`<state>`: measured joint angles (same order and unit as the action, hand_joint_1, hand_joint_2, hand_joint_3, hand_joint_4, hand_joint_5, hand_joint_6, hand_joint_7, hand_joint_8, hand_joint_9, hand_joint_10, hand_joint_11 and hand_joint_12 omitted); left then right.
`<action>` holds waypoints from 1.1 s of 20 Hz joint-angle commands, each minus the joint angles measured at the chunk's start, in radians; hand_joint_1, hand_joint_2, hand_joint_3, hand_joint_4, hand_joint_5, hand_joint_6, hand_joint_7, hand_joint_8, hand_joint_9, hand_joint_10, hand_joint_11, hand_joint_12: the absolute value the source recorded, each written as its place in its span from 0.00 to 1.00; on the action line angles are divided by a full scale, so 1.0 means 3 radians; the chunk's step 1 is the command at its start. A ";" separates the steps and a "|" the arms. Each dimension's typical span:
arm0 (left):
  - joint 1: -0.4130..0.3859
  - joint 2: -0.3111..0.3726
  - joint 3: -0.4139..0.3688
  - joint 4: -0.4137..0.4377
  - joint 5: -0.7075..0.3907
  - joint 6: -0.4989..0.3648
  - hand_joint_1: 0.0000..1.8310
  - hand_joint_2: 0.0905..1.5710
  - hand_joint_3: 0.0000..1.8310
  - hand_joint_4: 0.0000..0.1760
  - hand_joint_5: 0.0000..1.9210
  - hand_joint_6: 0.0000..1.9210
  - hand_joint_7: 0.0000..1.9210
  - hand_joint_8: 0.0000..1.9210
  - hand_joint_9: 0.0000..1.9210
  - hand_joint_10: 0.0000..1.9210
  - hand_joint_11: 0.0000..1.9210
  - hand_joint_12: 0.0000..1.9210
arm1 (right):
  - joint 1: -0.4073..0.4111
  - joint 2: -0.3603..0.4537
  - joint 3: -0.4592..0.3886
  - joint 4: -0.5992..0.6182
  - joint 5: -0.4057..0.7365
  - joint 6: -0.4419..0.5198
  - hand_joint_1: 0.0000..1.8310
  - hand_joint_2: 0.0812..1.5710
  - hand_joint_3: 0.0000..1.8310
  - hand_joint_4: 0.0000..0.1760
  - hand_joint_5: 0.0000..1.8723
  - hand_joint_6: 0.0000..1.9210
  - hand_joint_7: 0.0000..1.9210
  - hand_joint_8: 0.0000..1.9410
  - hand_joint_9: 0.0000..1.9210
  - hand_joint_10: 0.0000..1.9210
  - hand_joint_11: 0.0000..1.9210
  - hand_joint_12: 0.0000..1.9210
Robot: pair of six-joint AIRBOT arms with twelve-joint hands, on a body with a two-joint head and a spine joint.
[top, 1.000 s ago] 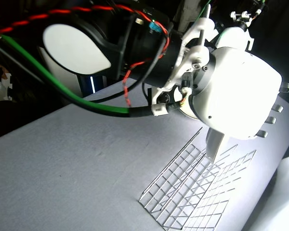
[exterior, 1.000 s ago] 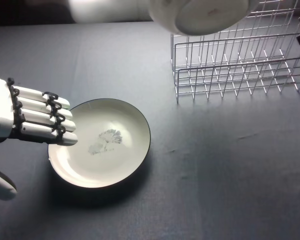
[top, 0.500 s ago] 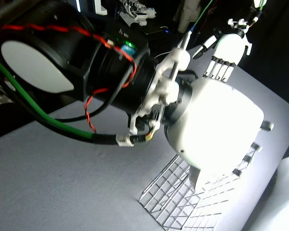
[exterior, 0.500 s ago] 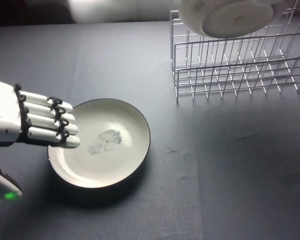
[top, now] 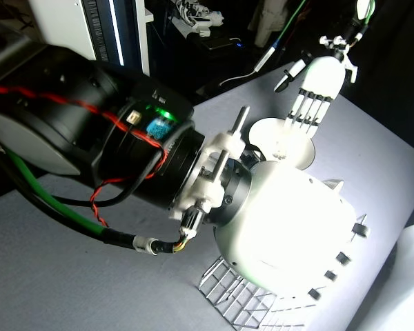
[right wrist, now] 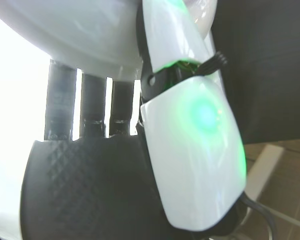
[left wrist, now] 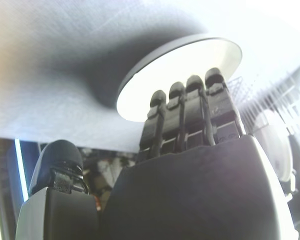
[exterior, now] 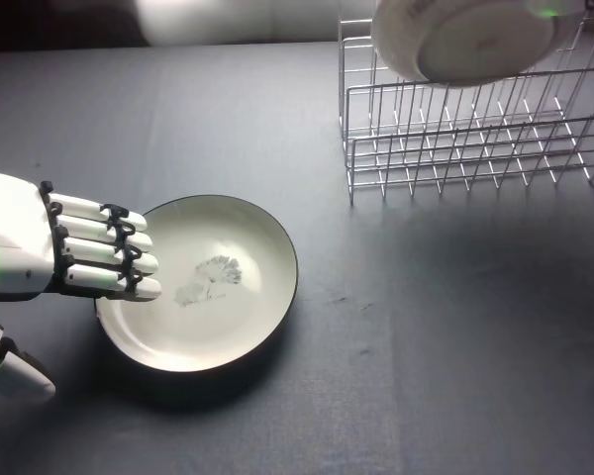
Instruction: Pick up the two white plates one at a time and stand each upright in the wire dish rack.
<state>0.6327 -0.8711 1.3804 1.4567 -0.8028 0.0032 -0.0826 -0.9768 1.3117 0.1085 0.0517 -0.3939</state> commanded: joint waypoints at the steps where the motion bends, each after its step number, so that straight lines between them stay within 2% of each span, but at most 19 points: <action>1: -0.0003 -0.0014 0.0004 -0.0165 -0.0013 0.0006 0.00 0.72 0.00 0.00 0.03 0.00 0.02 0.00 0.00 0.00 0.00 0.00 | -0.0013 0.0020 0.0036 0.0001 0.0266 0.0007 0.75 0.69 0.00 0.00 0.49 0.57 0.50 0.48 0.52 0.55 0.49 0.57; 2: 0.0006 -0.0024 0.0010 -0.0165 0.0000 0.0007 0.00 0.72 0.00 0.00 0.03 0.00 0.03 0.00 0.01 0.00 0.00 0.00 | -0.0051 0.0013 0.0058 0.0001 0.0292 0.0007 0.75 0.69 0.00 0.00 0.49 0.57 0.49 0.49 0.51 0.56 0.48 0.57; 3: 0.0022 -0.0039 0.0022 -0.0165 0.0024 0.0007 0.00 0.72 0.00 0.00 0.03 0.00 0.02 0.00 0.00 0.00 0.00 0.00 | -0.0110 -0.0007 0.0109 0.0001 0.0323 0.0007 0.80 0.69 0.00 0.00 0.47 0.56 0.49 0.47 0.50 0.53 0.47 0.73; 4: 0.0033 -0.0046 0.0028 -0.0165 0.0039 0.0008 0.00 0.72 0.00 0.00 0.03 0.00 0.02 0.00 0.01 0.00 0.00 0.00 | -0.0139 -0.0019 0.0138 0.0001 0.0338 0.0007 0.81 0.68 0.00 0.00 0.48 0.55 0.49 0.46 0.50 0.51 0.47 0.76; 8: 0.0082 -0.0081 0.0050 -0.0165 0.0074 0.0009 0.00 0.72 0.00 0.00 0.03 0.00 0.02 0.00 0.00 0.00 0.00 0.00 | -0.0222 -0.0069 0.0244 0.0001 0.0380 0.0012 0.81 0.68 0.00 0.00 0.49 0.53 0.50 0.45 0.50 0.50 0.47 0.77; 9: 0.0089 -0.0087 0.0051 -0.0165 0.0079 0.0009 0.00 0.71 0.00 0.00 0.03 0.00 0.02 0.00 0.00 0.00 0.00 0.00 | -0.0247 -0.0072 0.0244 0.0001 0.0395 0.0012 0.76 0.68 0.00 0.00 0.50 0.54 0.51 0.46 0.50 0.56 0.46 0.64; 10: 0.0092 -0.0089 0.0054 -0.0165 0.0087 0.0009 0.00 0.71 0.00 0.00 0.02 0.00 0.01 0.00 0.00 0.00 0.00 0.00 | -0.0270 -0.0074 0.0244 0.0001 0.0412 0.0012 0.76 0.69 0.00 0.00 0.50 0.54 0.51 0.47 0.51 0.57 0.46 0.59; 11: 0.0093 -0.0089 0.0055 -0.0165 0.0091 0.0009 0.00 0.72 0.00 0.00 0.02 0.00 0.02 0.00 0.00 0.00 0.00 0.00 | -0.0278 -0.0075 0.0243 0.0001 0.0414 0.0012 0.80 0.68 0.00 0.00 0.49 0.52 0.51 0.45 0.50 0.52 0.46 0.74; 12: 0.0094 -0.0089 0.0062 -0.0165 0.0097 0.0009 0.00 0.72 0.00 0.00 0.03 0.01 0.03 0.01 0.01 0.01 0.01 0.00 | -0.0288 -0.0075 0.0243 0.0001 0.0421 0.0012 0.76 0.69 0.00 0.00 0.50 0.55 0.50 0.48 0.50 0.57 0.44 0.64; 13: 0.0094 -0.0089 0.0069 -0.0165 0.0101 0.0009 0.00 0.73 0.00 0.00 0.02 0.00 0.01 0.00 0.00 0.00 0.00 0.00 | -0.0290 -0.0075 0.0243 0.0001 0.0443 0.0011 0.75 0.70 0.00 0.00 0.48 0.57 0.49 0.50 0.48 0.59 0.43 0.60; 15: 0.0094 -0.0090 0.0084 -0.0165 0.0104 0.0009 0.00 0.72 0.00 0.00 0.02 0.00 0.01 0.00 0.00 0.00 0.00 0.00 | -0.0274 -0.0077 0.0239 0.0001 0.0490 0.0011 0.74 0.73 0.00 0.00 0.41 0.65 0.46 0.57 0.45 0.67 0.36 0.59; 16: 0.0094 -0.0090 0.0089 -0.0166 0.0104 0.0009 0.00 0.73 0.00 0.00 0.03 0.00 0.02 0.00 0.00 0.00 0.00 0.00 | -0.0238 -0.0077 0.0221 0.0001 0.0491 0.0012 0.67 0.74 0.00 0.00 0.42 0.66 0.48 0.57 0.43 0.40 0.35 0.58; 17: 0.0093 -0.0090 0.0099 -0.0167 0.0104 0.0009 0.00 0.72 0.00 0.00 0.02 0.00 0.01 0.00 0.00 0.00 0.00 0.00 | -0.0211 -0.0076 0.0198 0.0001 0.0494 0.0012 0.65 0.74 0.00 0.00 0.41 0.68 0.48 0.57 0.45 0.25 0.34 0.56; 18: 0.0093 -0.0089 0.0111 -0.0172 0.0104 0.0009 0.00 0.72 0.00 0.00 0.03 0.00 0.02 0.00 0.00 0.00 0.00 0.00 | -0.0177 -0.0075 0.0162 0.0001 0.0513 0.0012 0.62 0.76 0.00 0.00 0.42 0.66 0.43 0.28 0.45 0.18 0.31 0.56; 19: 0.0093 -0.0089 0.0125 -0.0181 0.0104 0.0009 0.00 0.72 0.00 0.00 0.01 0.00 0.00 0.00 0.00 0.00 0.00 0.00 | -0.0135 -0.0072 0.0120 0.0001 0.0513 0.0012 0.61 0.76 0.00 0.00 0.42 0.66 0.45 0.13 0.46 0.13 0.30 0.57; 20: 0.0093 -0.0089 0.0143 -0.0188 0.0104 0.0009 0.00 0.72 0.00 0.00 0.01 0.00 0.00 0.00 0.00 0.00 0.00 0.00 | -0.0107 -0.0071 0.0083 0.0001 0.0512 0.0012 0.67 0.72 0.00 0.00 0.36 0.32 0.44 0.07 0.45 0.09 0.28 0.57; 21: 0.0092 -0.0089 0.0162 -0.0197 0.0104 0.0009 0.00 0.71 0.00 0.00 0.02 0.00 0.01 0.00 0.00 0.00 0.00 0.00 | -0.0067 -0.0071 0.0048 0.0000 0.0506 0.0010 0.69 0.71 0.00 0.00 0.39 0.15 0.45 0.03 0.46 0.07 0.28 0.56; 22: 0.0091 -0.0089 0.0174 -0.0206 0.0104 0.0009 0.00 0.72 0.00 0.00 0.03 0.01 0.02 0.01 0.00 0.00 0.00 0.00 | -0.0046 -0.0070 0.0026 0.0000 0.0488 0.0009 0.69 0.70 0.00 0.00 0.41 0.07 0.46 0.01 0.46 0.05 0.27 0.56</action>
<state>0.6640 -0.9012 1.4288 1.4464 -0.7490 0.0040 -0.1078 -1.0050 1.3163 0.0975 0.0708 -0.3988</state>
